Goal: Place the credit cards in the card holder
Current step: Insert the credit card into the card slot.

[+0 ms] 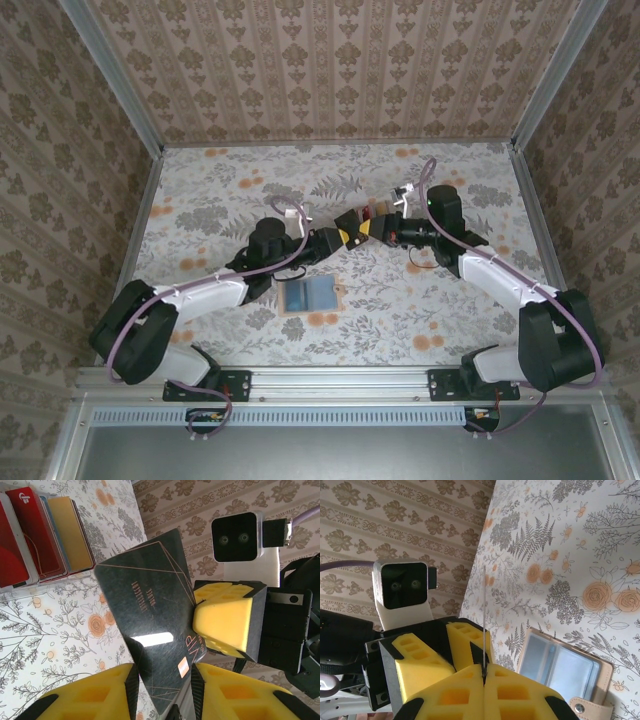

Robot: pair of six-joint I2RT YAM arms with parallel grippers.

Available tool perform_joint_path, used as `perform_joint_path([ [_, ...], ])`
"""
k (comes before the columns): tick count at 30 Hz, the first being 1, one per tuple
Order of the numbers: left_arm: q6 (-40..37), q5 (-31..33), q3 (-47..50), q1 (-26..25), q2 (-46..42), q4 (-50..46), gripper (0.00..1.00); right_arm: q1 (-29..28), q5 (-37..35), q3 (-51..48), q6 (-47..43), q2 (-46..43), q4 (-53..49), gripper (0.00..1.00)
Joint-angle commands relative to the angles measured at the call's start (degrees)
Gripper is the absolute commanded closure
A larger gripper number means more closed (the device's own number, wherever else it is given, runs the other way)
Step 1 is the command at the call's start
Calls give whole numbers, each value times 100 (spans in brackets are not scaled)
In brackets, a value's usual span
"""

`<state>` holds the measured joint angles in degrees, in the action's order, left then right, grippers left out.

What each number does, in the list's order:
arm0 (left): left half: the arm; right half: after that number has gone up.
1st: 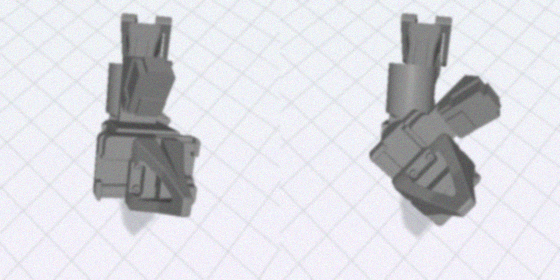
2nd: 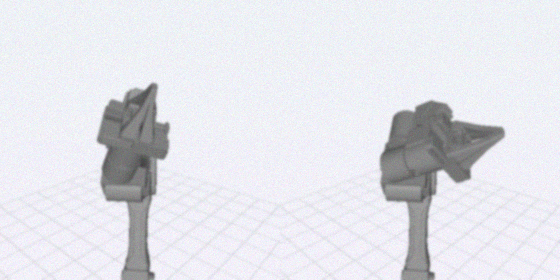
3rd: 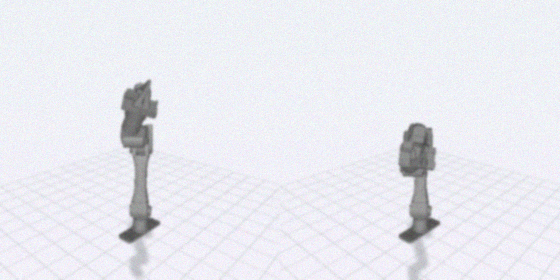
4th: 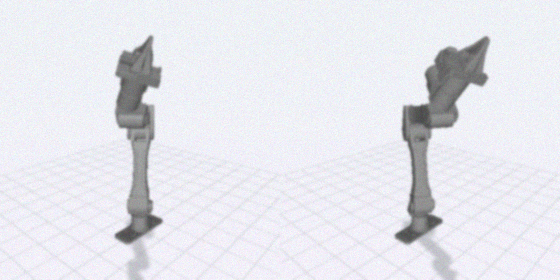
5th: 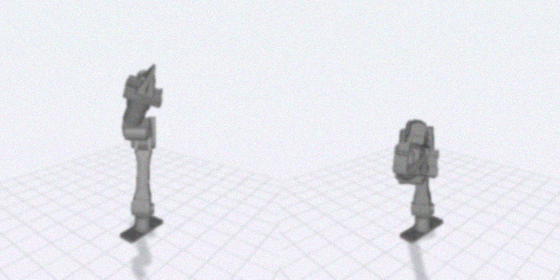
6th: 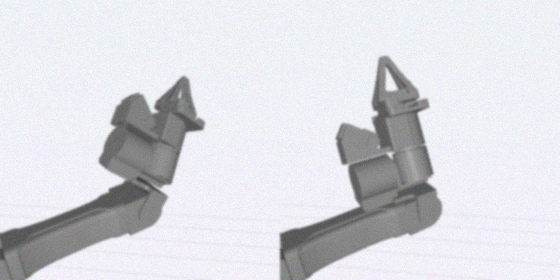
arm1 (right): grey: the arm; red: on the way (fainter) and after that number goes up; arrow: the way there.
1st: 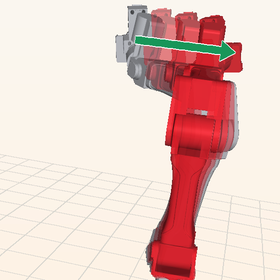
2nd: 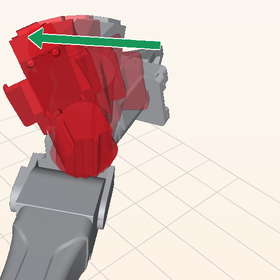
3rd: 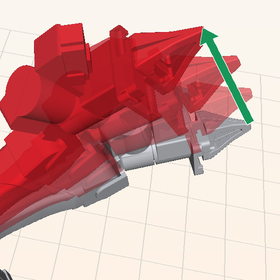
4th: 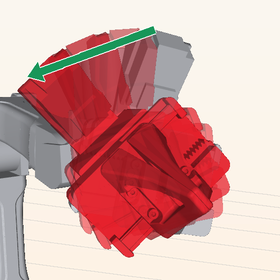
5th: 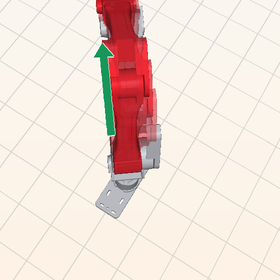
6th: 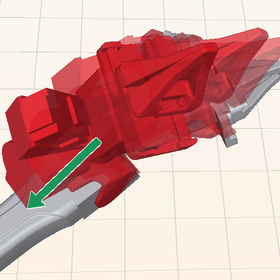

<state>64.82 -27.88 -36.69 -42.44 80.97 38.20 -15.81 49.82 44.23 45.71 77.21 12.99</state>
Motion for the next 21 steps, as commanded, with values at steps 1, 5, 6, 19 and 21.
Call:
perform_joint_path([
  [1,194,-139,21,-27,110,548,64,-62,278,-210,322,-102,509,96],
  [5,189,-86,4,-21,121,567,64,-118,326,-379,550,-89,849,96],
  [6,188,-71,1,-24,121,564,65,-130,326,-404,552,-84,867,96],
  [19,51,-115,51,54,113,431,100,-261,-36,-135,-502,113,-738,75],
  [21,16,-192,95,115,56,305,100,-245,-271,14,-831,26,-1299,67],
])
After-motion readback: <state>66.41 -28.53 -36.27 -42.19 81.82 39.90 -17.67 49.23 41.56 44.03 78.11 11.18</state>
